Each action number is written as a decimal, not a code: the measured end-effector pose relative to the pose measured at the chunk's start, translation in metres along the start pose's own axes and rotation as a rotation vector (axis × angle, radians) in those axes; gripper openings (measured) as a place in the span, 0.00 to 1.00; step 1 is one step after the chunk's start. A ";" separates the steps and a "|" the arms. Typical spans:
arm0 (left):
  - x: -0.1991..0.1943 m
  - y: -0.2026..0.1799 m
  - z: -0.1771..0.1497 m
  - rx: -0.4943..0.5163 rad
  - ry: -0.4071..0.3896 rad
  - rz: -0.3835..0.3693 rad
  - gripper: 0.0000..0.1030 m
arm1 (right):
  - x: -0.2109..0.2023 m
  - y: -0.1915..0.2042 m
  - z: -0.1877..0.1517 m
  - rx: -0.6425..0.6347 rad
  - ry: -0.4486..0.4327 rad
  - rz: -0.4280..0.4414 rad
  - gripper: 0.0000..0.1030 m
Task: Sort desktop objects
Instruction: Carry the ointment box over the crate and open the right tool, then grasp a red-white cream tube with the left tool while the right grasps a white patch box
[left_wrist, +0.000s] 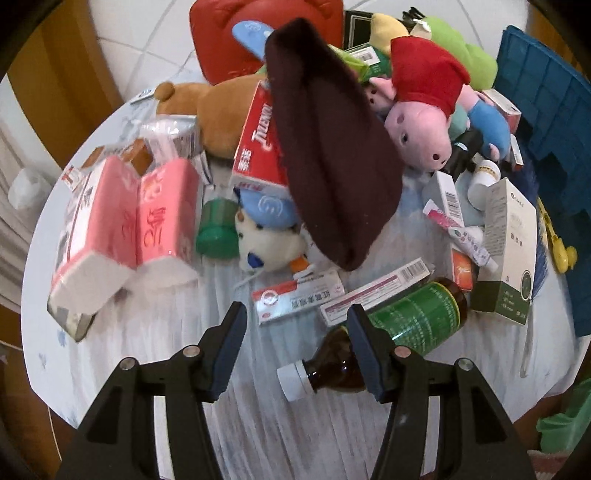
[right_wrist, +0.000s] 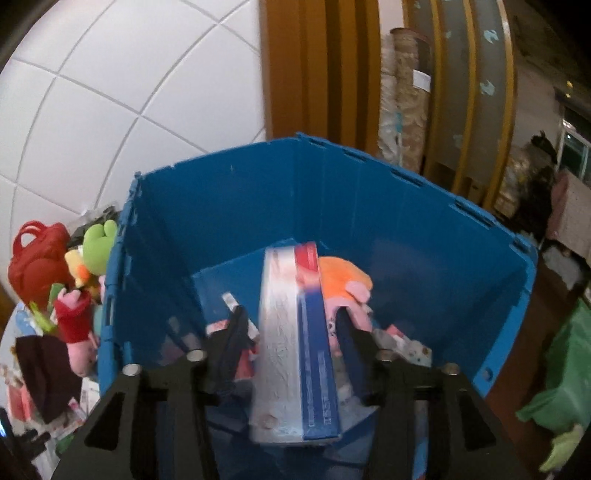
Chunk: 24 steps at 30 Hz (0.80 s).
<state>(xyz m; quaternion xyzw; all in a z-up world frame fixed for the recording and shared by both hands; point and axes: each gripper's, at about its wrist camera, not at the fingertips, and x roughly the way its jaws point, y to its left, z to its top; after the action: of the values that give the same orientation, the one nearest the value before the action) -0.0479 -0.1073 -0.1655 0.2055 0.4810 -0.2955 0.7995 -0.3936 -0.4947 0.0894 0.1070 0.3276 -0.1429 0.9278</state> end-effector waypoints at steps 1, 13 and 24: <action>-0.003 -0.003 0.000 -0.003 -0.007 -0.003 0.54 | -0.003 0.000 0.001 -0.002 -0.014 -0.005 0.72; -0.146 -0.145 0.043 0.133 -0.344 -0.158 0.70 | -0.032 0.029 0.006 -0.064 -0.106 0.079 1.00; -0.135 -0.154 0.068 -0.026 -0.325 -0.062 0.87 | -0.041 0.046 0.008 -0.158 -0.128 0.248 1.00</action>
<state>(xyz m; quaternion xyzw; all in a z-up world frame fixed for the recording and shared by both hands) -0.1560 -0.2262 -0.0216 0.1298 0.3554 -0.3432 0.8597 -0.4035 -0.4462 0.1265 0.0642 0.2624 -0.0075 0.9628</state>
